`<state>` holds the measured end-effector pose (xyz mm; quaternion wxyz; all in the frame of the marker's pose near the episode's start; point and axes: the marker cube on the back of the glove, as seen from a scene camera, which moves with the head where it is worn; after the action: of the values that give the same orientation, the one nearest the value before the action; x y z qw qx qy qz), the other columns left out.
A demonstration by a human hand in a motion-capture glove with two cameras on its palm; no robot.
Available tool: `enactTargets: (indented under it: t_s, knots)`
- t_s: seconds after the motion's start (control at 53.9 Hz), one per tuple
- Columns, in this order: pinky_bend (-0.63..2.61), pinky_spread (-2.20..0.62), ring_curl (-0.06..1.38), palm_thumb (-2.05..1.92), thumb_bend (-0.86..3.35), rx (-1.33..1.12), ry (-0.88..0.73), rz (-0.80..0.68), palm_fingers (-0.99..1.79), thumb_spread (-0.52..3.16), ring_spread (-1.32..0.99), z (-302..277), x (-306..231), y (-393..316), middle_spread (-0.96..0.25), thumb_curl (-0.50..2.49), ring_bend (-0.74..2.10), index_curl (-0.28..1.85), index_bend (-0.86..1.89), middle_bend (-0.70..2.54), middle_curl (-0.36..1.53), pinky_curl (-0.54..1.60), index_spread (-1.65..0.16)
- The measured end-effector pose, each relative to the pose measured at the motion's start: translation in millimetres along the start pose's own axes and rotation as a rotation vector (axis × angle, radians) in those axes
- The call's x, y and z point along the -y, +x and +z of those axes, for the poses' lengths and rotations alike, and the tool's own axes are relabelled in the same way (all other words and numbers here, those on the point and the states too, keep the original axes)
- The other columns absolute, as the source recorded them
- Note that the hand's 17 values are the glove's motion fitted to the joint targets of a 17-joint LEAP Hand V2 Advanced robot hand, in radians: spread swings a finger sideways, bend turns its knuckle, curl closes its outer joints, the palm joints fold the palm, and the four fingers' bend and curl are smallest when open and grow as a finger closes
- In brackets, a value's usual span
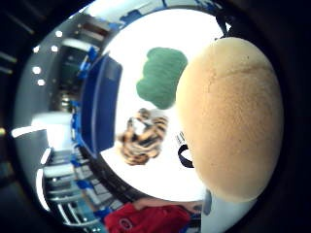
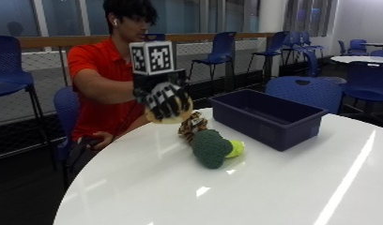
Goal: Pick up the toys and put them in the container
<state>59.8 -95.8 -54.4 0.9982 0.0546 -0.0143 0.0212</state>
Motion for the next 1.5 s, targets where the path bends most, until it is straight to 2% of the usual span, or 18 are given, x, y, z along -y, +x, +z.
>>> enactTargets:
  t_s: [0.186,0.445,0.631,0.816,0.872,0.928,1.039,1.095,1.225,1.503]
  knots:
    - [0.98,-0.45,0.46,0.68,0.13,-0.020,0.061,-0.104,1.05,0.68,-0.51,-59.8,36.6,-85.6,-0.47,0.68,1.02,0.21,0.17,0.62,0.50,0.42,-0.39]
    - [1.01,-0.45,0.49,0.69,0.09,-0.011,0.105,-0.303,0.99,0.61,-0.52,-92.2,54.8,-227.1,-0.49,0.77,1.03,0.20,0.14,0.61,0.57,0.44,-0.40]
    - [1.04,-0.45,0.51,0.69,0.05,0.013,0.115,-0.431,0.93,0.59,-0.53,-96.3,44.8,-332.5,-0.50,0.82,1.02,0.19,0.16,0.59,0.61,0.45,-0.41]
    - [1.06,-0.45,0.52,0.68,0.02,0.045,0.085,-0.497,0.90,0.60,-0.53,-83.2,36.8,-371.2,-0.51,0.85,1.01,0.20,0.16,0.57,0.65,0.46,-0.41]
    - [1.06,-0.45,0.53,0.68,0.01,0.009,0.035,-0.492,0.88,0.61,-0.54,-76.6,37.6,-370.5,-0.51,0.86,1.00,0.20,0.17,0.55,0.66,0.45,-0.41]
    - [1.11,-0.44,0.52,0.62,-0.03,-0.050,-0.058,-0.500,0.69,0.70,-0.52,-67.3,37.8,-362.6,-0.50,0.85,0.94,0.21,0.14,0.44,0.64,0.46,-0.40]
    - [1.03,-0.25,0.48,0.32,-0.09,-0.091,-0.107,-0.466,-0.07,0.97,-0.41,-52.8,41.6,-334.2,-0.35,0.71,0.73,0.24,0.14,0.25,0.58,0.47,-0.36]
    - [0.99,-0.18,0.43,0.23,-0.08,-0.091,-0.096,-0.489,-0.17,1.04,-0.34,-48.1,38.3,-317.3,-0.29,0.65,0.62,0.23,0.13,0.22,0.55,0.43,-0.34]
    - [0.87,-0.06,0.33,0.03,-0.07,-0.110,-0.085,-0.520,-0.22,1.09,-0.20,-38.5,25.1,-268.0,-0.19,0.53,0.40,0.23,0.14,0.17,0.51,0.36,-0.31]
    - [0.72,0.05,0.29,-0.13,-0.11,-0.045,-0.112,-0.467,-0.23,1.02,-0.06,6.8,-12.3,-169.1,-0.09,0.36,0.21,0.24,0.13,0.12,0.40,0.30,-0.29]
